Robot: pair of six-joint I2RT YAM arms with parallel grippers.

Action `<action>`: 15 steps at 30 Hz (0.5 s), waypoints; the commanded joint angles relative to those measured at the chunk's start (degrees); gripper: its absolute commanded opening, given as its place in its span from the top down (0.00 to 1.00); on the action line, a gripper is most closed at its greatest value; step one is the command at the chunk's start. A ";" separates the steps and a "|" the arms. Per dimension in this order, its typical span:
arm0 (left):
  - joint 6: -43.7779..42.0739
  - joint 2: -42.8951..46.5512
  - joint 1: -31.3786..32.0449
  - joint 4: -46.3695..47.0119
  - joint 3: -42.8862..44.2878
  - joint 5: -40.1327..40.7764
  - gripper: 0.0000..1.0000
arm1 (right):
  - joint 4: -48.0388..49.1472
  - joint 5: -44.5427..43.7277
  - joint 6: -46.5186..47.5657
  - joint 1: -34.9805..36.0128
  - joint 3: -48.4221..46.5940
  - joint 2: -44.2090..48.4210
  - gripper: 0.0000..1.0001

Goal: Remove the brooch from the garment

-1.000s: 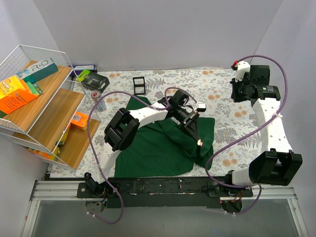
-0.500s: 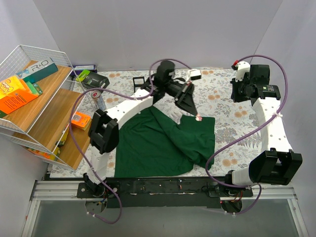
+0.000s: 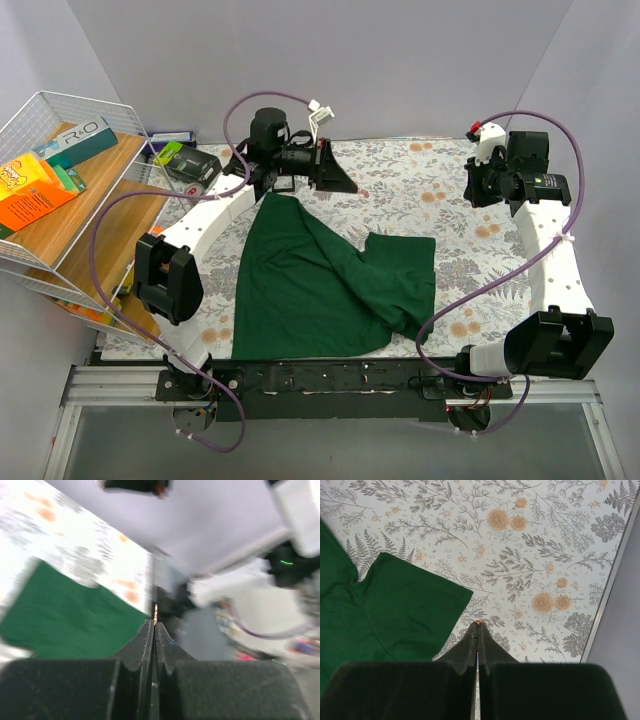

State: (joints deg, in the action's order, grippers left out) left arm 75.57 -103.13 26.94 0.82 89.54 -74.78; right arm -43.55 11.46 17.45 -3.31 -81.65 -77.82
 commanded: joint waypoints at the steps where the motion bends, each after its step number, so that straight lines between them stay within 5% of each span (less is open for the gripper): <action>1: -40.47 3.98 4.26 -31.14 5.59 33.71 1.00 | 0.31 3.83 1.35 0.23 -1.67 0.65 0.99; 7: -59.11 20.14 11.19 -9.72 -28.93 71.05 1.00 | 0.66 2.95 3.73 0.76 -2.29 0.39 0.99; 12: -71.66 25.17 15.51 -3.04 -41.54 82.41 1.00 | 1.19 2.16 3.38 0.94 -0.54 0.65 0.99; 15: -75.21 25.96 16.39 -2.06 -44.97 81.56 1.00 | 1.27 2.51 2.68 0.94 0.17 0.57 0.99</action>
State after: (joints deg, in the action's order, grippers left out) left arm 12.27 -82.00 42.87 -8.80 46.76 -2.70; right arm -43.57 13.61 20.21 -2.52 -81.65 -77.84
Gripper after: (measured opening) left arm 0.012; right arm 0.022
